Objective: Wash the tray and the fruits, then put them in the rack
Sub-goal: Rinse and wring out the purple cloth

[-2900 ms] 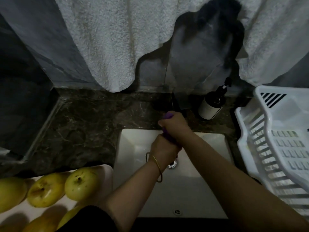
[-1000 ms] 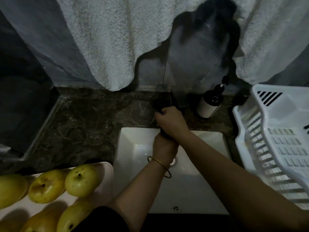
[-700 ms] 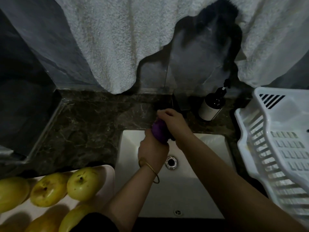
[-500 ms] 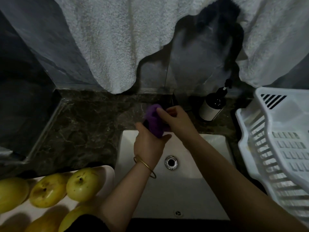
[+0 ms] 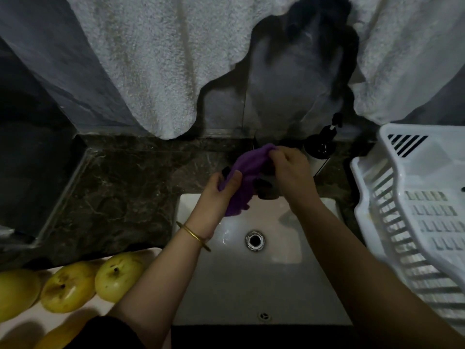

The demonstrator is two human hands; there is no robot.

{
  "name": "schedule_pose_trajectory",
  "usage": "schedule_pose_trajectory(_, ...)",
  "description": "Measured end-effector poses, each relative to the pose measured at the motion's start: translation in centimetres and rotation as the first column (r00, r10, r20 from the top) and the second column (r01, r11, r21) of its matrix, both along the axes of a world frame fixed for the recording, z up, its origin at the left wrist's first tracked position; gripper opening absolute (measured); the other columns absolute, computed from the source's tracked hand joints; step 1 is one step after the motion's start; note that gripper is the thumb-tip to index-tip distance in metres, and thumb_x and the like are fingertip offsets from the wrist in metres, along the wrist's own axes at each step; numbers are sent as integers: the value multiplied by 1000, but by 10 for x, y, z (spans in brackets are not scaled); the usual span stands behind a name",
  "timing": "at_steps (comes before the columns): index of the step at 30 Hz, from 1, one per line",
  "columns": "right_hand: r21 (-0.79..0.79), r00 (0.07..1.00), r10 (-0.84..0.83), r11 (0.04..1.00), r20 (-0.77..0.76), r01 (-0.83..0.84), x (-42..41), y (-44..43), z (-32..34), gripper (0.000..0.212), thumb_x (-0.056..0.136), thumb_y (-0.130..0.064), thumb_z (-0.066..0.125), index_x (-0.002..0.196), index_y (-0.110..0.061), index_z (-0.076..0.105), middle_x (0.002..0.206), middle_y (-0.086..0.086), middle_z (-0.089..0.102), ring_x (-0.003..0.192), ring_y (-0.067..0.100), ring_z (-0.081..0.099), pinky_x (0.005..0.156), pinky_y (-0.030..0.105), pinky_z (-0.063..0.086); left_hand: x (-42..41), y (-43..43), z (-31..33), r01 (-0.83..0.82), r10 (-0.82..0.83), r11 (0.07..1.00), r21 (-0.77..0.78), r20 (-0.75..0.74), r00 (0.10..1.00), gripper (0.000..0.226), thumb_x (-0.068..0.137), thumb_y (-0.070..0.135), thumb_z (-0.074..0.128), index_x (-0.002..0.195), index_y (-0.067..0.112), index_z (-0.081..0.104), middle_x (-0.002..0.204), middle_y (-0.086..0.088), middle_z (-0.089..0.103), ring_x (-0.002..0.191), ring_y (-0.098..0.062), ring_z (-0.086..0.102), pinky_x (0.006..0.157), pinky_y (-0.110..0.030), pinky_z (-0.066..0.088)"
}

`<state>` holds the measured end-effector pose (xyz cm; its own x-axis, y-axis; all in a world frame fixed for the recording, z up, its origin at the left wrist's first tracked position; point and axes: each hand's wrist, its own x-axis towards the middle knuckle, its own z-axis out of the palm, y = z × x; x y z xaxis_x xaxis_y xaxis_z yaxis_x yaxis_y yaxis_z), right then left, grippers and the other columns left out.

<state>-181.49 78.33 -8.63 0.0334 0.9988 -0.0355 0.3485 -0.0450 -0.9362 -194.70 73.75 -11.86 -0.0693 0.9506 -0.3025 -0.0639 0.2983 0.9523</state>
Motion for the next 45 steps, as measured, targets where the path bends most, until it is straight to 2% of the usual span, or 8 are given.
schedule_pose_trajectory(9, 138, 969, 163, 981, -185, -138, 7, -11, 40, 29, 101, -14, 36, 81, -18, 57, 82, 8, 57, 76, 19, 55, 69, 25, 48, -4, 2, 12, 143, -135, 984, 103, -81, 987, 83, 62, 71, 67, 130, 27, 47, 131, 1, 54, 116, -11, 55, 100, -28, 45)
schedule_pose_trajectory(15, 50, 922, 139, 990, -362, -130, 9, -9, 50, 26, 102, -18, 35, 94, -16, 59, 90, 12, 60, 85, 19, 56, 73, 29, 48, -12, 4, 38, 100, -150, 973, 207, 245, 958, 47, 69, 22, 77, 111, 12, 59, 105, -6, 70, 99, -21, 65, 88, -37, 51)
schedule_pose_trajectory(23, 16, 971, -3, 1000, -238, 7, 9, -12, 31, 32, 102, -26, 37, 78, -15, 55, 83, 7, 56, 80, 17, 53, 76, 32, 44, -21, 6, 50, -1, -38, 993, 118, 329, 943, 39, 73, 22, 66, 105, 3, 58, 97, -14, 65, 84, -24, 62, 66, -33, 52)
schedule_pose_trajectory(28, -228, 909, 154, 939, -387, -256, 10, -16, 30, 58, 79, -70, 40, 105, -22, 61, 104, 3, 67, 98, 21, 63, 91, 45, 50, -16, 4, 52, -82, 52, 994, 79, 322, 945, 27, 81, 25, 65, 99, 8, 55, 91, -11, 62, 81, -23, 59, 64, -32, 45)
schedule_pose_trajectory(33, -182, 905, 387, 891, -177, -416, 23, -18, 29, 3, 86, -16, 63, 86, -15, 61, 75, -1, 63, 68, 10, 60, 60, 19, 50, -20, 2, 48, -61, 46, 995, 83, 175, 983, 21, 92, 10, 55, 112, 4, 59, 100, -13, 68, 87, -20, 66, 80, -31, 55)
schedule_pose_trajectory(37, -178, 909, 314, 912, -276, -369, 33, -13, 28, 7, 81, -8, 57, 81, -12, 62, 74, 4, 58, 66, 14, 56, 57, 22, 47, -25, 2, 55, 111, -111, 993, 50, -13, 994, 15, 90, 15, 58, 102, 10, 67, 99, -12, 71, 91, -24, 68, 82, -36, 53)
schedule_pose_trajectory(41, -194, 617, 151, 869, -773, -455, 37, -16, 21, 36, 78, -34, 55, 102, -9, 64, 93, 7, 69, 83, 19, 65, 61, 23, 53, -16, 7, 66, 104, -116, 991, 85, 151, 982, 17, 96, 22, 49, 105, 16, 63, 93, -3, 72, 82, -18, 68, 64, -31, 54)
schedule_pose_trajectory(45, -200, 558, 224, 776, -799, -598, 33, -17, 3, 88, 63, -62, 73, 136, -19, 46, 131, 6, 60, 120, 26, 57, 95, 42, 49, -8, 14, 68, -9, -19, 996, 84, 324, 946, 14, 98, 26, 45, 106, 21, 57, 95, 1, 70, 83, -15, 68, 61, -32, 57)
